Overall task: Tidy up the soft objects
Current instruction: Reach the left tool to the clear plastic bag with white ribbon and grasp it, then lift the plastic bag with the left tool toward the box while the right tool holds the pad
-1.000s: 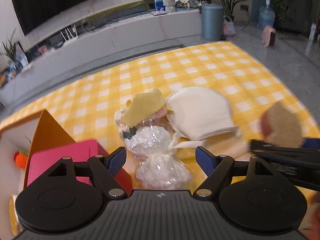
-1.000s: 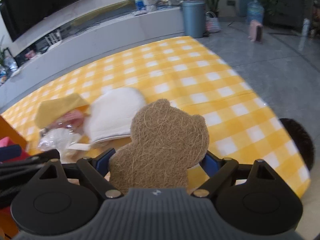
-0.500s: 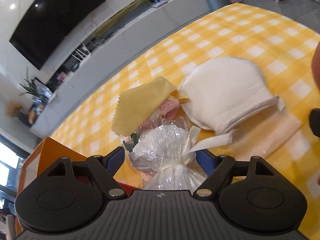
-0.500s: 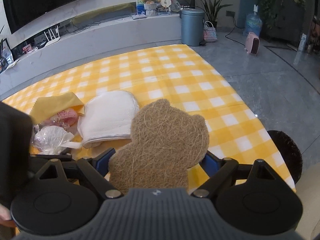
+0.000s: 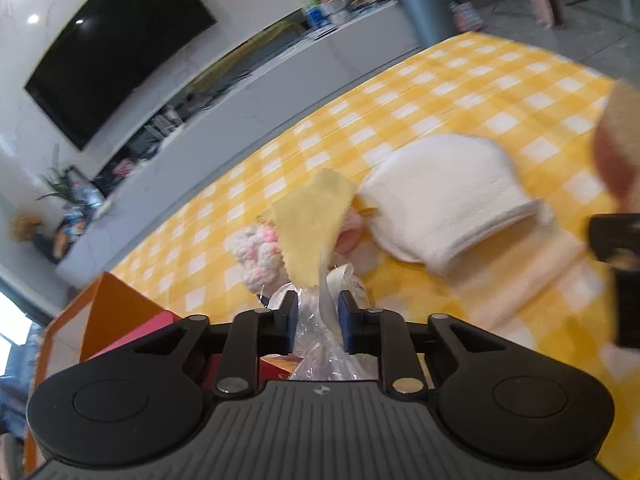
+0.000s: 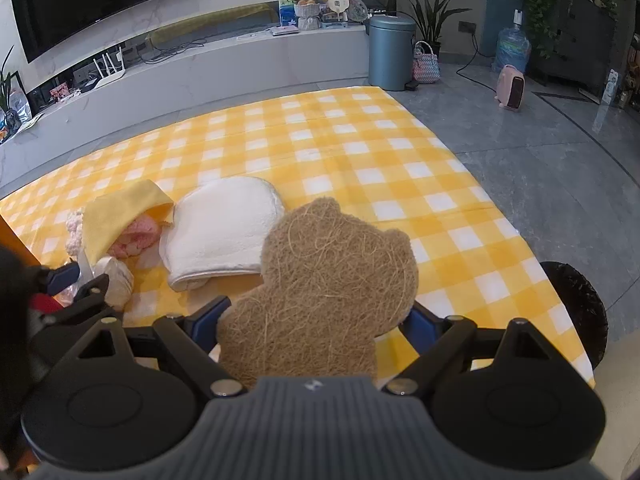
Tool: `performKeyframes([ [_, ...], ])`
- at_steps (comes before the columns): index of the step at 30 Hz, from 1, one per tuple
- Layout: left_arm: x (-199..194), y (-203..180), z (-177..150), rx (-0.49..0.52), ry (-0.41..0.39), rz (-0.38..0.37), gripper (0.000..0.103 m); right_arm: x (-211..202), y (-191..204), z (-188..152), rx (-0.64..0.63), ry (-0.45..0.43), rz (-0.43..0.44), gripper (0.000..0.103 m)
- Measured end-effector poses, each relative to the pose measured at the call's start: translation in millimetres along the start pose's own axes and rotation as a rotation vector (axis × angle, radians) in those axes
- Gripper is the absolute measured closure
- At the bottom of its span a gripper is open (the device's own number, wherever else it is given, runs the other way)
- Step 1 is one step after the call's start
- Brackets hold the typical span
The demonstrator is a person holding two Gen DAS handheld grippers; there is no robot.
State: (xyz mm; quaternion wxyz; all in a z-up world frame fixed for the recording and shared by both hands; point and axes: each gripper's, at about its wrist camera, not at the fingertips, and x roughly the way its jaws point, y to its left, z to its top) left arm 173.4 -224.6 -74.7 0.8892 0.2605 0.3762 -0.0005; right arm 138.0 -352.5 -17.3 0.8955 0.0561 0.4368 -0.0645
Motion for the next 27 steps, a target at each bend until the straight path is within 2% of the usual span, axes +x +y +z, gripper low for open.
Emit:
performKeyframes([
  [1,-6.3,0.8,-1.5,0.017,-0.015,-0.043,0.102,0.4,-0.3,0.2,0.002,0.002,0.0,0.015],
  [4,-24.4,4.7,-7.2,0.029,-0.03,-0.14,0.102,0.9,-1.2,0.4,0.007,0.003,0.0,0.015],
  [7,-41.6,9.6,-14.2,0.03,-0.054,-0.197,0.102,-0.8,-1.2,0.2,0.01,-0.002,0.005,0.015],
  [12,-46.0,14.2,-13.9,0.027,-0.053,-0.194,0.1,-0.4,-1.3,-0.1,0.013,0.002,0.003,0.015],
  [14,-45.0,16.2,-13.1,0.02,-0.03,-0.209,0.086,-0.2,-1.0,-0.4,0.012,0.004,0.005,0.015],
  [15,-42.9,17.6,-12.4,0.013,-0.014,-0.219,0.059,0.2,-1.0,-0.3,0.011,0.006,0.005,0.015],
  [16,-40.2,19.1,-11.9,0.0,0.007,-0.22,0.02,0.2,-0.9,-0.4,0.011,0.007,0.005,0.015],
  [17,-37.5,20.4,-12.6,-0.021,0.021,-0.209,0.009,0.5,-0.9,-0.5,0.011,0.008,0.004,0.015],
  [19,-32.4,22.5,-15.3,-0.046,0.031,-0.207,0.015,1.0,-0.9,-0.6,0.01,0.011,0.004,0.015],
  [20,-28.3,21.1,-15.8,-0.038,0.055,-0.212,0.015,1.4,-1.2,-0.6,0.01,0.011,0.005,0.015],
  [23,-25.8,13.1,-19.6,0.007,0.062,-0.228,0.015,1.5,-1.3,-0.8,0.01,0.011,0.0,0.015],
  [25,-23.6,5.8,-20.0,0.025,0.064,-0.215,0.007,1.5,-1.3,-1.1,0.011,0.013,0.001,0.015],
  [27,-21.7,-0.1,-19.1,0.036,0.076,-0.197,0.005,1.1,-0.9,-1.4,0.01,0.014,0.001,0.015],
])
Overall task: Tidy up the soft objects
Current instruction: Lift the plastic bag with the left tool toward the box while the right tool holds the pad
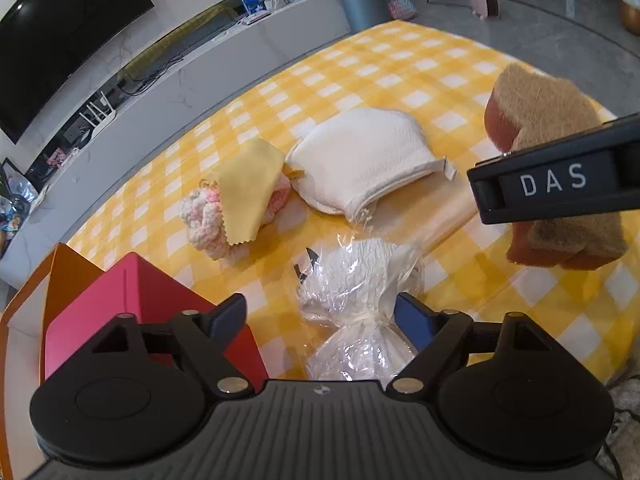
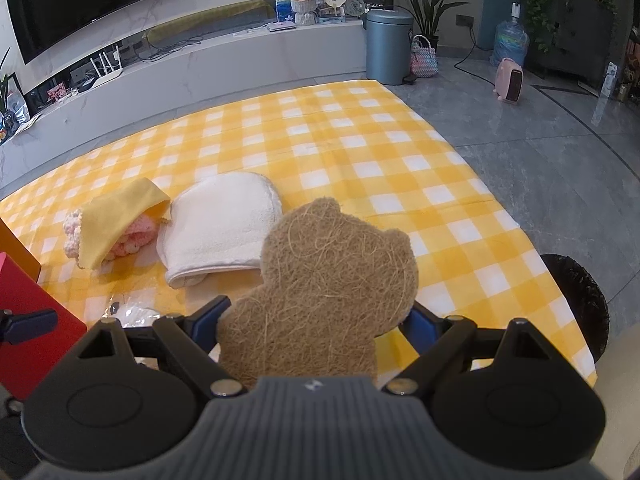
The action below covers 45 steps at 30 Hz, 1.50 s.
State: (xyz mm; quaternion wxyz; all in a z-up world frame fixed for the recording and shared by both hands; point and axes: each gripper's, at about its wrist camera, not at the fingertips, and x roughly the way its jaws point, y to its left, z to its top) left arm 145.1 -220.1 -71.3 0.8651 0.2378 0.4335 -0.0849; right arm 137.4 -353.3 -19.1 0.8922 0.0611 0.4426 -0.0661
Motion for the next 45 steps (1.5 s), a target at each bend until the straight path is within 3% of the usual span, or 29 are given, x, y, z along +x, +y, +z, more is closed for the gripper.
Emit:
performKeyframes([
  [2,2.7,-6.0,1.7,0.02,0.016,0.013,0.005,-0.2,0.8,0.2,-0.001,0.0,0.0,0.015],
  [4,5.0,-11.6,2.3,0.04,0.042,-0.021,0.01,-0.3,0.8,0.2,-0.001,0.0,0.002,0.015],
  [9,11.9,-13.2,0.2,-0.022,0.052,-0.049,0.012,-1.1,-0.4,-0.1,0.006,-0.002,0.003,0.015],
  [12,21.4,-12.3,-0.8,-0.045,0.081,-0.056,0.022,-1.3,-1.6,-0.2,0.012,-0.002,0.005,0.015],
  [15,24.8,-6.9,-4.8,-0.078,0.092,-0.072,0.046,-0.4,-2.1,0.4,0.014,0.0,0.007,0.015],
  [19,18.4,1.3,-6.5,-0.131,0.104,-0.1,0.054,-0.6,-1.2,0.4,0.008,-0.001,0.011,0.015],
  [26,-11.3,12.4,-5.2,-0.188,0.049,-0.145,0.054,-2.5,-4.9,0.9,0.029,-0.013,0.019,0.015],
  [40,-99.9,64.8,-10.6,-0.309,-0.141,-0.349,0.054,-15.7,-9.3,4.7,0.102,-0.052,0.151,0.015],
  [45,-120.0,98.4,-18.5,-0.367,-0.221,-0.346,0.054,-14.8,-12.9,7.8,0.155,-0.062,0.219,0.015],
])
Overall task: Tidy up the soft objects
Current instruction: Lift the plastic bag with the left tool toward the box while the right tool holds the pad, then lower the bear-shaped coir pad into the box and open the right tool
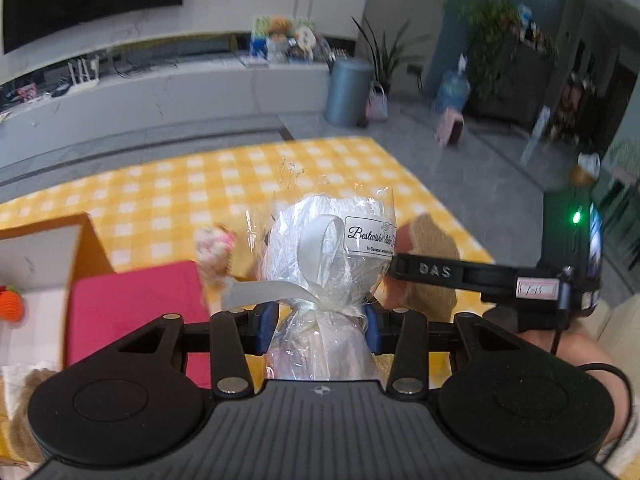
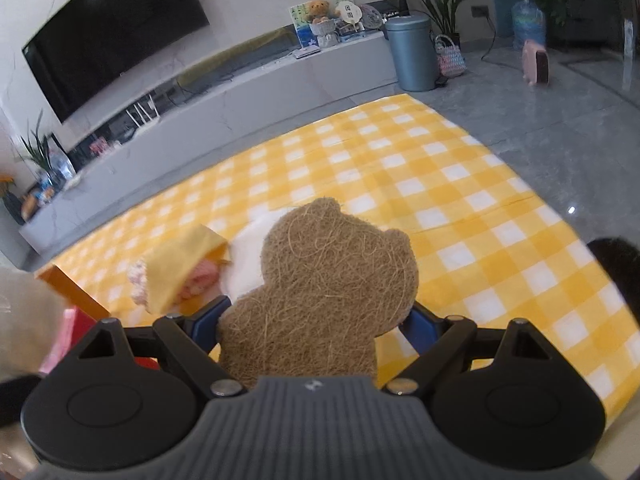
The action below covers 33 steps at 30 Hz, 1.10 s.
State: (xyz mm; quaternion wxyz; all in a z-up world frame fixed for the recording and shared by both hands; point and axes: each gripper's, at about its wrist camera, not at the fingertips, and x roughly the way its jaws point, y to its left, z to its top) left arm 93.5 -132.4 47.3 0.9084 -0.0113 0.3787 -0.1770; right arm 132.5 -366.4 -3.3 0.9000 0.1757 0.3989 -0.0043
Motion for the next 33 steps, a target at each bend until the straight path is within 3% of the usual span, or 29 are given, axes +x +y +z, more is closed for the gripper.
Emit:
performKeyframes([
  [5,-29.7,40.2,4.8,-0.08,-0.071,0.01,0.054,-1.9,5.7,-0.1,-0.001,-0.03,0.057,0.015],
  [8,-45.9,67.1,8.2,-0.126,-0.131,0.057,0.054,-0.5,13.4,0.4,-0.013,-0.032,0.082,0.015],
  [13,-73.9,104.7,7.7,-0.161,-0.22,0.09,0.054,10.3,29.0,-1.7,-0.051,-0.017,0.083,0.015],
  [18,-87.0,136.6,-1.5,-0.192,-0.272,0.152,0.054,4.9,41.6,-6.0,-0.071,-0.037,0.066,0.015],
  [21,-82.8,152.3,-12.1,-0.194,-0.27,0.188,0.054,-5.9,45.2,-6.1,-0.052,-0.065,0.105,0.015],
  [23,-78.9,166.2,-20.1,-0.201,-0.258,0.156,0.054,-12.1,49.6,-6.0,-0.047,-0.078,0.14,0.015],
  [27,-69.2,204.6,-34.8,-0.268,-0.239,0.024,0.054,-23.4,70.3,-12.6,-0.051,-0.101,0.203,0.015],
  [33,-64.9,242.5,-33.4,-0.327,-0.233,-0.01,0.054,-37.6,136.3,-18.7,-0.128,-0.094,0.378,0.015],
])
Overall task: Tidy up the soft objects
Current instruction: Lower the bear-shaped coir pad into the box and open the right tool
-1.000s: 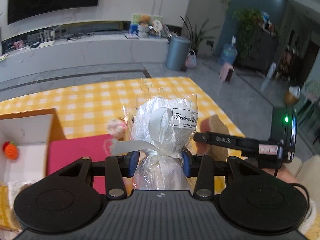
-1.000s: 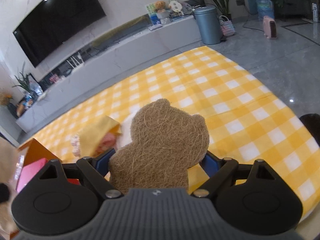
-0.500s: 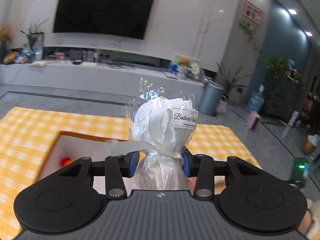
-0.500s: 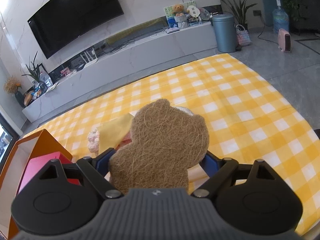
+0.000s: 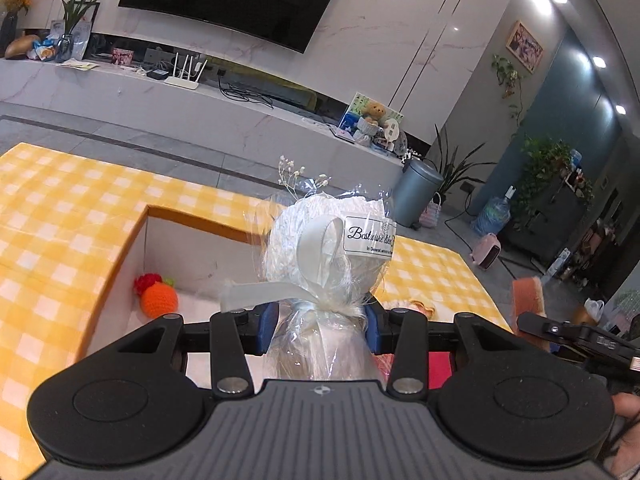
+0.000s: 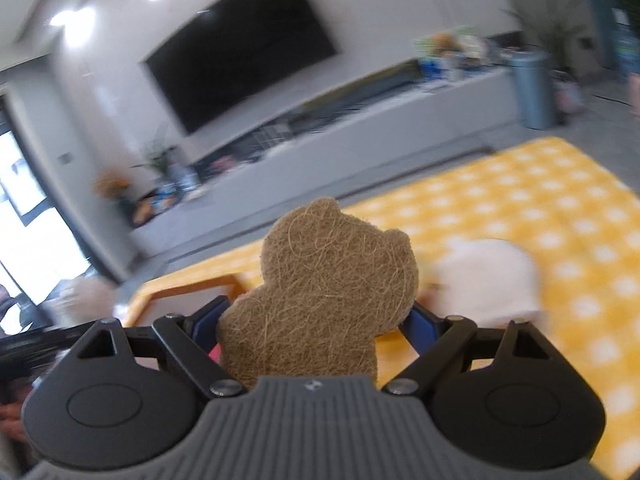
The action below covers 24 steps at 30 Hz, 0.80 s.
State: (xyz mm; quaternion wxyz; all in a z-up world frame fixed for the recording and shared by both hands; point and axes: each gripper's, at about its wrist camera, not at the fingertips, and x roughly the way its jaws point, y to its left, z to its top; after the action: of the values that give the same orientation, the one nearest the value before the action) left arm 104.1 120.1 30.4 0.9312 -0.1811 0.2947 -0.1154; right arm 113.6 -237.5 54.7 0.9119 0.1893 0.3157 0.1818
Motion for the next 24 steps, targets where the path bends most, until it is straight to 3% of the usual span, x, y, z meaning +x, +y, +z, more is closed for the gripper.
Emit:
performKeyframes([
  [5,-5.0,10.8,-1.6,0.013,-0.019,0.04,0.054,28.2,75.3,0.6,-0.118,0.059,0.088,0.015],
  [11,-26.9,34.7,-1.3,-0.039,-0.07,0.087,0.054,79.2,148.9,-5.2,-0.267,0.147,0.092,0.015],
  [18,-34.8,54.1,3.2,-0.05,-0.087,0.145,0.054,152.2,200.6,-25.2,-0.51,0.303,-0.005,0.015],
  [24,-32.4,65.7,4.6,-0.093,-0.079,0.167,0.054,209.6,213.4,-41.7,-0.638,0.431,-0.084,0.015],
])
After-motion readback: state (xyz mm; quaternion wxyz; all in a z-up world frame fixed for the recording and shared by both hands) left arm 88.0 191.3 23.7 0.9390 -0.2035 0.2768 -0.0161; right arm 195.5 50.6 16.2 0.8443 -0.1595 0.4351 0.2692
